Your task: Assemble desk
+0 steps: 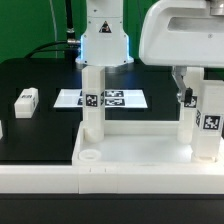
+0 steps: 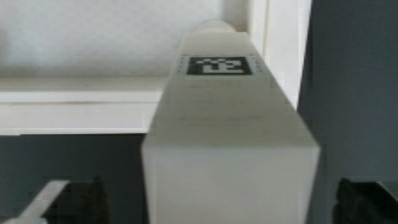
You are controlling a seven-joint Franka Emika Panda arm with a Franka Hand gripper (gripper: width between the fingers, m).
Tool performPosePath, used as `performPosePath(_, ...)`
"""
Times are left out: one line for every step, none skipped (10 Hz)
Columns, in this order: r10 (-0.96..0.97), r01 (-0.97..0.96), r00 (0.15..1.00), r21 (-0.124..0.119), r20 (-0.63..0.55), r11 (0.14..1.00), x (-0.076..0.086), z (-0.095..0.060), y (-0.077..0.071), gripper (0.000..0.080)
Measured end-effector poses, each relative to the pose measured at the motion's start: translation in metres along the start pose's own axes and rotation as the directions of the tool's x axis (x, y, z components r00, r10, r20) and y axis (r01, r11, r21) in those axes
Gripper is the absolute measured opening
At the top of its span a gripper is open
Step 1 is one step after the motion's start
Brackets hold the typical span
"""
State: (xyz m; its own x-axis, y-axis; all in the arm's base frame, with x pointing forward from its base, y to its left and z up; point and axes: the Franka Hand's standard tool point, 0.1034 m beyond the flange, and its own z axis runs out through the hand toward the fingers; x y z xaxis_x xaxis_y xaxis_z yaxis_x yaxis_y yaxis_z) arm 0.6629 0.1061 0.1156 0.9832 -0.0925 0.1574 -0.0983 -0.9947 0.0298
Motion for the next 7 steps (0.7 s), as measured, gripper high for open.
performPosePath(0.005,-0.005,1.0,0.0,0.0,1.0,0.0,0.0,0.0,0.0524)
performPosePath(0.055,-0.055,0.998,0.001,0.0,0.998,0.0,0.0,0.0,0.0347)
performPosePath(0.154,-0.154,0.988,0.001,0.001,0.988,0.0,0.0,0.0,0.0287)
performPosePath(0.186,-0.186,0.983,0.0,0.0,0.983,0.0,0.0,0.001,0.0287)
performPosePath(0.271,-0.271,0.963,-0.002,0.001,0.963,0.0,0.0,0.002,0.0287)
performPosePath(0.375,-0.375,0.927,-0.003,0.001,0.927,0.0,0.001,0.005,0.0287)
performPosePath(0.518,-0.518,0.855,0.007,-0.003,0.855,0.0,0.002,0.011,0.0287)
